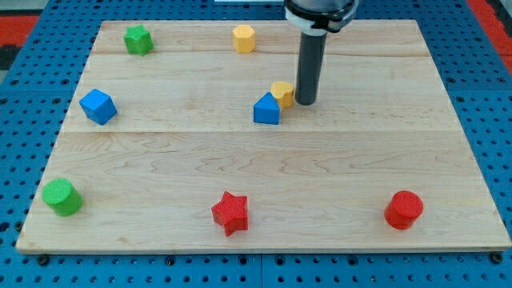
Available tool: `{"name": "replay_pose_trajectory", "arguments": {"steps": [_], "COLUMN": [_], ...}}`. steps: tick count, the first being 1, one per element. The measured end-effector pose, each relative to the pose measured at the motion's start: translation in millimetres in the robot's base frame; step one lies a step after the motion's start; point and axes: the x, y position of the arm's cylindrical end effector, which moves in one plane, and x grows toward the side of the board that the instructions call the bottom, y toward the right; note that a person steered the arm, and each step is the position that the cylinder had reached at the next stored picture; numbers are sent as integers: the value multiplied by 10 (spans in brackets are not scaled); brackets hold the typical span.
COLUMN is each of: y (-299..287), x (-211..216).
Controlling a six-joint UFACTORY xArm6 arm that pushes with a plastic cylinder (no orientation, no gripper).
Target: Place the hexagon to the top side of the heart
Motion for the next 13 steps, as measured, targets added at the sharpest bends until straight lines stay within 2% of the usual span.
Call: {"name": "replay_pose_trajectory", "arguments": {"steps": [1,2,3,4,5,6,7,8,10,11,12,13], "y": [569,629,376,-184,-652,-685,-680,-586,-454,-920,-1316,-1404], "x": [-557,-1125,-1576,-1718,-1727,-1229,-1121,-1123,-1735,-1804,-1690,-1677]}}
